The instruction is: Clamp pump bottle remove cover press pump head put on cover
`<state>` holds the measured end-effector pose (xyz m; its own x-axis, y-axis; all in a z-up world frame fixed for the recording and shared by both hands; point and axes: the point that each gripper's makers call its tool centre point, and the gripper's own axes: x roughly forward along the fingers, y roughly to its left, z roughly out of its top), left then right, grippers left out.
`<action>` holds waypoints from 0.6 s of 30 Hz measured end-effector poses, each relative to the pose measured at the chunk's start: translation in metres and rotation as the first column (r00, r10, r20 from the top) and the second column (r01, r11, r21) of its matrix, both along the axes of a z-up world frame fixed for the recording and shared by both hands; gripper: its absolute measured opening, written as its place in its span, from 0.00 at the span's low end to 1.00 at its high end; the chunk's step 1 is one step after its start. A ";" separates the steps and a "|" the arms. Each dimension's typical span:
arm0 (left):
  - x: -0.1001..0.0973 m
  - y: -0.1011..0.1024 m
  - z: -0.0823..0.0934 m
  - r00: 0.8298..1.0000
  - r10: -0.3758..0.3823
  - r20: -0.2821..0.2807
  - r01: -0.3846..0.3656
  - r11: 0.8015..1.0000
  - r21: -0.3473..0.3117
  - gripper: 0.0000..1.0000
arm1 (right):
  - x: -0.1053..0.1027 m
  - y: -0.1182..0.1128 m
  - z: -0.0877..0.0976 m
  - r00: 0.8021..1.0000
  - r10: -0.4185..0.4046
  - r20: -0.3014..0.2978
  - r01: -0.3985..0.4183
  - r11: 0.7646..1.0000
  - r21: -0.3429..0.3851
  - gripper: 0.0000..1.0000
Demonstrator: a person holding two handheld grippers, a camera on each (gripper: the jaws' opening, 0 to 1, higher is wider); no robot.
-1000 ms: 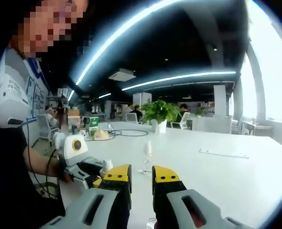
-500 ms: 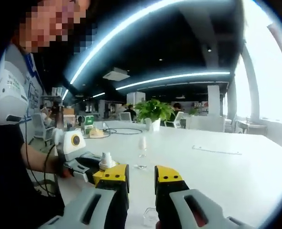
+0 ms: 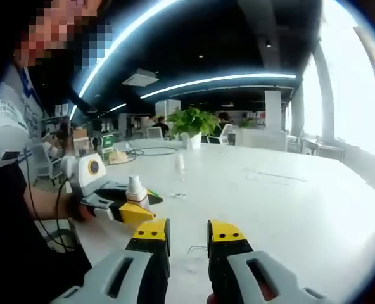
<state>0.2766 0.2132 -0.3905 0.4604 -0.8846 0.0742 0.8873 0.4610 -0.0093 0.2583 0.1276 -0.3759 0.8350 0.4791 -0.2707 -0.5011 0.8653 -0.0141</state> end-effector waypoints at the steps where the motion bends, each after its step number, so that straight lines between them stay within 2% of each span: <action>1: 0.000 0.000 0.000 1.000 0.000 0.000 0.000 1.000 0.000 0.15 | 0.001 -0.001 -0.002 1.000 -0.013 -0.007 0.013 1.000 -0.006 0.18; 4: 0.000 0.000 0.000 1.000 0.001 0.001 -0.001 1.000 0.001 0.15 | 0.003 -0.004 -0.009 0.997 -0.054 -0.046 0.056 0.998 0.024 0.18; 5: 0.000 0.000 0.000 1.000 0.001 0.002 -0.001 1.000 0.002 0.15 | 0.003 -0.003 -0.011 0.998 -0.054 -0.045 0.055 0.998 0.015 0.18; 6: 0.000 0.000 0.000 1.000 0.001 0.002 -0.001 1.000 0.002 0.15 | 0.002 -0.003 -0.018 0.997 -0.059 -0.053 0.057 0.998 -0.030 0.18; 10: 0.000 0.000 0.000 1.000 0.000 0.005 0.000 1.000 0.004 0.15 | -0.002 0.002 -0.027 0.995 -0.063 -0.072 0.063 0.998 -0.003 0.20; 18: 0.001 0.000 -0.001 1.000 0.000 0.004 0.000 1.000 0.004 0.15 | 0.003 0.002 -0.038 0.991 -0.108 -0.083 0.104 0.994 -0.044 0.20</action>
